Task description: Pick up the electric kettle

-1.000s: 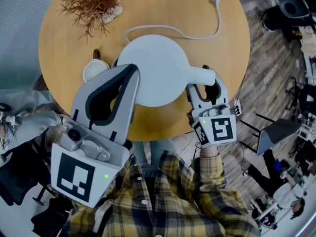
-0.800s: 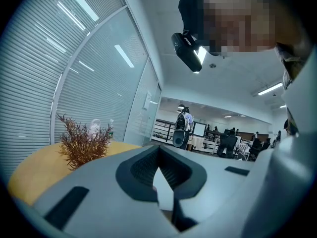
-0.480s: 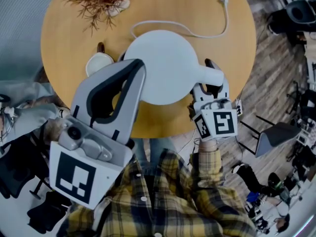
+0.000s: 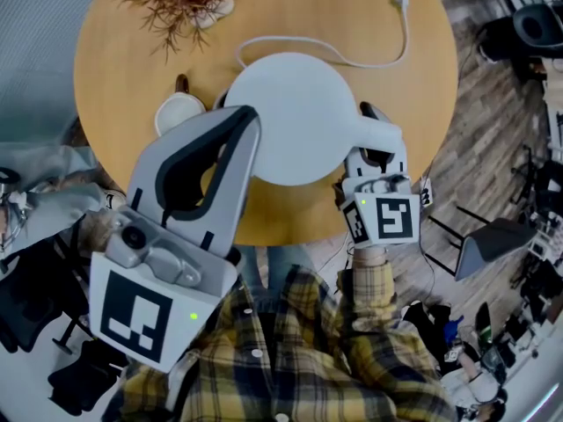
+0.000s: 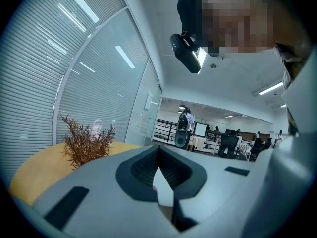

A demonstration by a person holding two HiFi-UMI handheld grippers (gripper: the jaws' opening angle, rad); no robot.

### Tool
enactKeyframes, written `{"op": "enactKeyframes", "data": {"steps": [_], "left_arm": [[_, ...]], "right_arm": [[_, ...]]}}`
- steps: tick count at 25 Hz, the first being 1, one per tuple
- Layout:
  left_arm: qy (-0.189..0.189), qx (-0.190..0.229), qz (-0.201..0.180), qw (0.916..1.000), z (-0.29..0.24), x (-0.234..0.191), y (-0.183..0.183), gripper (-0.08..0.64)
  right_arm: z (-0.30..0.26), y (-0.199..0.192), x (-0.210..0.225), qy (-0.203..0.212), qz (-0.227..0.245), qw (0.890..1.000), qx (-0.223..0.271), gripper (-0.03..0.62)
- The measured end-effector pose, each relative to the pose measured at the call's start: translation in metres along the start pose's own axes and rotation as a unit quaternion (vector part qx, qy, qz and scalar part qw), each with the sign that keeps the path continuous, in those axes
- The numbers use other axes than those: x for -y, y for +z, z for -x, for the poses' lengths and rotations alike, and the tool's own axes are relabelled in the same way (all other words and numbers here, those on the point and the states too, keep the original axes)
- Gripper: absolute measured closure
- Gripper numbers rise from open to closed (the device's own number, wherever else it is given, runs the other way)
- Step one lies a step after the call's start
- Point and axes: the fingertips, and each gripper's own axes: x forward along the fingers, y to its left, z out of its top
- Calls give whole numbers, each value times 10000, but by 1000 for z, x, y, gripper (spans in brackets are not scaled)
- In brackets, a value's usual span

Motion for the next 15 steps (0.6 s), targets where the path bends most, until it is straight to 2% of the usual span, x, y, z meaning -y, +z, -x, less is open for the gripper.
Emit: {"op": "enactKeyframes", "data": {"steps": [15], "left_arm": [[121, 12, 5, 9999, 4, -2, 6, 558]], "right_arm": [[2, 3, 4, -289, -172, 9994, 100, 488]]}}
